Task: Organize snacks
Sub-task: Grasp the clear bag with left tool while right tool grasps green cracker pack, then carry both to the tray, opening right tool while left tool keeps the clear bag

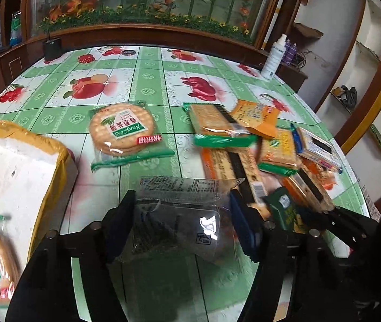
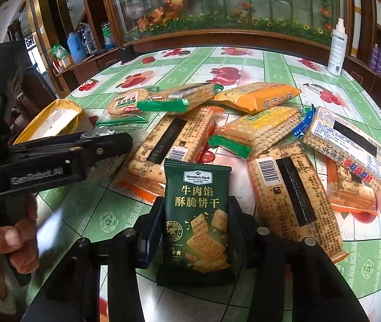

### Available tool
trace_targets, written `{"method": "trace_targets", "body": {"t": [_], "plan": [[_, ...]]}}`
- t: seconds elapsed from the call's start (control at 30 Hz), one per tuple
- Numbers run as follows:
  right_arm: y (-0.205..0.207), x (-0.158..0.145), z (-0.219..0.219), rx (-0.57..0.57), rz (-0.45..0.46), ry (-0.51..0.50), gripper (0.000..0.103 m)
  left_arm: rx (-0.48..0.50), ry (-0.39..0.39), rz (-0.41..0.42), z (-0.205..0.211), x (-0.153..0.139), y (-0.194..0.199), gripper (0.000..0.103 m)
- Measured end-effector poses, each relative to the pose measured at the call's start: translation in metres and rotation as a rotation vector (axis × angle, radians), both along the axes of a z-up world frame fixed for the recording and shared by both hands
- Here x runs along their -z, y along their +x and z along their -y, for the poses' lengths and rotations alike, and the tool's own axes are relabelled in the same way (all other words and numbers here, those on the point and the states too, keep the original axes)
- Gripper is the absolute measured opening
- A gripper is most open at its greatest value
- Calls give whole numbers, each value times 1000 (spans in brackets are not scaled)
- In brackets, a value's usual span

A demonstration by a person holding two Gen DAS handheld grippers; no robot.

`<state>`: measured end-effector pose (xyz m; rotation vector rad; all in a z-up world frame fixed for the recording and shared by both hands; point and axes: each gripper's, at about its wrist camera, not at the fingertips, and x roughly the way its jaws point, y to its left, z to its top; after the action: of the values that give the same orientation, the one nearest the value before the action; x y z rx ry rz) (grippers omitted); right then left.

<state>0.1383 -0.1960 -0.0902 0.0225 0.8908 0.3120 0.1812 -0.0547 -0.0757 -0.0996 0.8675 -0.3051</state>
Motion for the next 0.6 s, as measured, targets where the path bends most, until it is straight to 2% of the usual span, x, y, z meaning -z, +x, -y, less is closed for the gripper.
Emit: {"method": "trace_targets", "body": {"t": [0.27, 0.6], "plan": [[-15, -8, 5, -19, 14, 68, 46, -36, -37, 13, -17, -7, -47, 66], [-47, -24, -3, -49, 36, 174, 46, -75, -21, 84, -42, -38, -113, 66]]}}
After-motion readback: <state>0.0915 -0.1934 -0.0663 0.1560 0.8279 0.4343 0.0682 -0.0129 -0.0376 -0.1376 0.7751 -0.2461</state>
